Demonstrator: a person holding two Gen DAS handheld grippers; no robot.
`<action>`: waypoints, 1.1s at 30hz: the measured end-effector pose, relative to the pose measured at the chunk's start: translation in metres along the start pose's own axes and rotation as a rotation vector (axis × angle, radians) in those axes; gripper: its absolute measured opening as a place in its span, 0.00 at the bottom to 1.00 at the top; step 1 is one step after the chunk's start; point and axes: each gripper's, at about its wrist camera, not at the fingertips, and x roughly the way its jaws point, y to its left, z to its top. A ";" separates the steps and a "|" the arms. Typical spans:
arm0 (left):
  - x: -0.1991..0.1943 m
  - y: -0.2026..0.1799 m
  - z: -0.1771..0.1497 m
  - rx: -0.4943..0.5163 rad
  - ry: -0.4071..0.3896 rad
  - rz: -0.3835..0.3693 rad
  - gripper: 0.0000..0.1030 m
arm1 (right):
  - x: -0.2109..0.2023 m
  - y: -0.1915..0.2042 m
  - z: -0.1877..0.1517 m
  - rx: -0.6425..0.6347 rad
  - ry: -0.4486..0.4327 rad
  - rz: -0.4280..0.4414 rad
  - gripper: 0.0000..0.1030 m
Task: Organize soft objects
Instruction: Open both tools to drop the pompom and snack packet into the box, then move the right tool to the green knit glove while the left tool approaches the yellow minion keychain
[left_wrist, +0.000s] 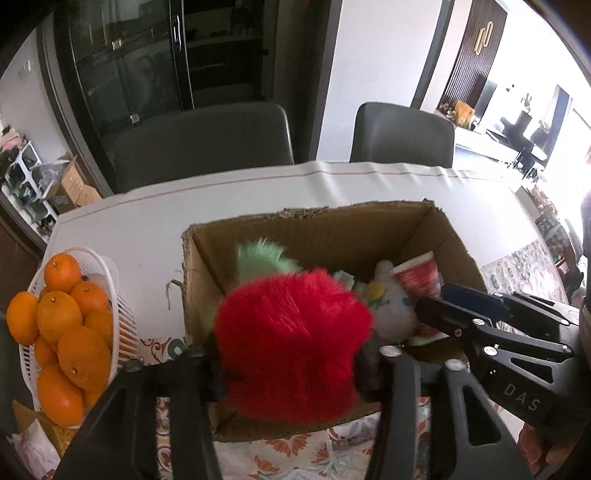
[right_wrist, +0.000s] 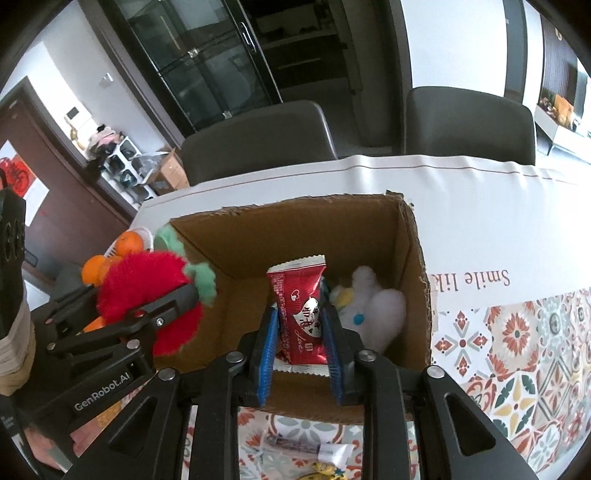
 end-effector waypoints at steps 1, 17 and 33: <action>0.000 0.001 -0.001 -0.007 -0.001 0.003 0.59 | 0.001 -0.001 0.000 0.002 0.005 -0.007 0.34; -0.056 -0.010 -0.031 0.031 -0.099 0.047 0.64 | -0.054 0.009 -0.018 -0.013 -0.090 -0.134 0.46; -0.075 -0.057 -0.086 0.210 -0.068 0.011 0.63 | -0.098 -0.008 -0.087 0.030 -0.066 -0.180 0.53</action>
